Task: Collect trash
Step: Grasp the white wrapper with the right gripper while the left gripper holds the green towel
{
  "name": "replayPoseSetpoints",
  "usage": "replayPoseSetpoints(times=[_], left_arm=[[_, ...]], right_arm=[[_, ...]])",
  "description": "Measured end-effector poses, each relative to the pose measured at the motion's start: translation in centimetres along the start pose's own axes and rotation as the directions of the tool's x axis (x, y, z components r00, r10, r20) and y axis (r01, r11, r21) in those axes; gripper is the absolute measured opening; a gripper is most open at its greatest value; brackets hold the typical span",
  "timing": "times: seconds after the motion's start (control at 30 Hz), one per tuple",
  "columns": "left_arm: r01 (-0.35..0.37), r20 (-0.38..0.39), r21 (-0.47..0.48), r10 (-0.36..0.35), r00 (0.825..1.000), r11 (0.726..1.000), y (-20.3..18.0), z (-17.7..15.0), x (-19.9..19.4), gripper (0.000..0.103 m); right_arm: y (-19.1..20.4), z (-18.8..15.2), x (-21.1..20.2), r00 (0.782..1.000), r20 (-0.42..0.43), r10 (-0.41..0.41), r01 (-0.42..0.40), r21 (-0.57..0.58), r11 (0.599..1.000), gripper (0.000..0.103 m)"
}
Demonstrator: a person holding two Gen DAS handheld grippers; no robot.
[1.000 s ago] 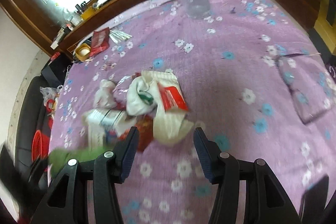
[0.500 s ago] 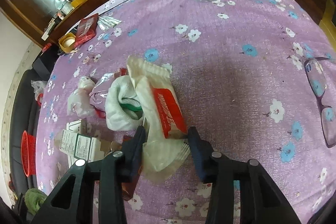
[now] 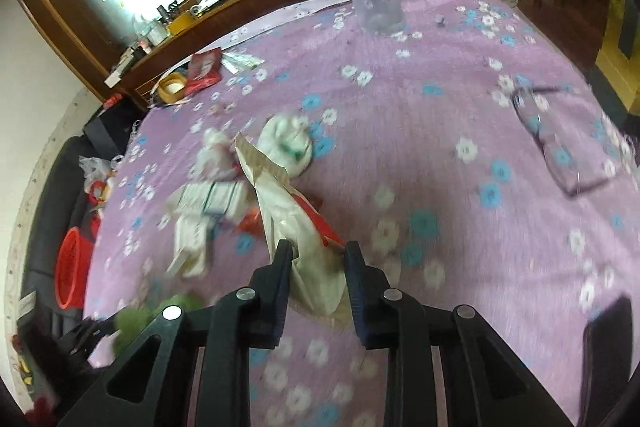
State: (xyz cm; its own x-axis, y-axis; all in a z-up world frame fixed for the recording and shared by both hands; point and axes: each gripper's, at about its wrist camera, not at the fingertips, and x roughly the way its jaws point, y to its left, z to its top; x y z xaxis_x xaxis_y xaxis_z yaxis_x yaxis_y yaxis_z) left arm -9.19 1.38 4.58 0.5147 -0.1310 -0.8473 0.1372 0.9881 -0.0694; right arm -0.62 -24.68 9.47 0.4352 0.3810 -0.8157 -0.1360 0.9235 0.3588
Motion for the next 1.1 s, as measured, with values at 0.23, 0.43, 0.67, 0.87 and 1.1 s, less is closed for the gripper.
replayPoseSetpoints(times=[0.23,0.43,0.67,0.87,1.1], left_arm=[[-0.021,0.036,0.007,0.021,0.999,1.0,-0.2,-0.2,-0.7,0.062],[-0.026,0.118,-0.007,0.026,0.993,1.0,0.1,0.6,-3.1,0.061],[-0.056,0.234,-0.034,0.062,0.97,0.998,0.8,1.5,-6.9,0.061],[-0.073,0.271,-0.053,0.085,0.959,0.996,1.8,1.8,-8.5,0.061],[-0.096,0.271,-0.072,0.112,0.956,0.993,2.7,1.6,-8.9,0.061]], right_arm=[[2.6,-5.0,1.1,0.996,-0.09,0.024,-0.029,-0.055,0.998,0.028],[5.5,-6.8,1.3,0.996,-0.089,0.019,-0.032,-0.15,0.988,0.028],[7.8,-6.0,-0.4,0.999,-0.02,0.049,-0.052,-0.198,0.979,0.028],[9.7,-5.6,-0.6,0.997,-0.006,0.076,-0.075,-0.231,0.97,0.028],[11.2,-5.3,0.0,0.995,-0.012,0.098,-0.098,-0.247,0.964,0.028]])
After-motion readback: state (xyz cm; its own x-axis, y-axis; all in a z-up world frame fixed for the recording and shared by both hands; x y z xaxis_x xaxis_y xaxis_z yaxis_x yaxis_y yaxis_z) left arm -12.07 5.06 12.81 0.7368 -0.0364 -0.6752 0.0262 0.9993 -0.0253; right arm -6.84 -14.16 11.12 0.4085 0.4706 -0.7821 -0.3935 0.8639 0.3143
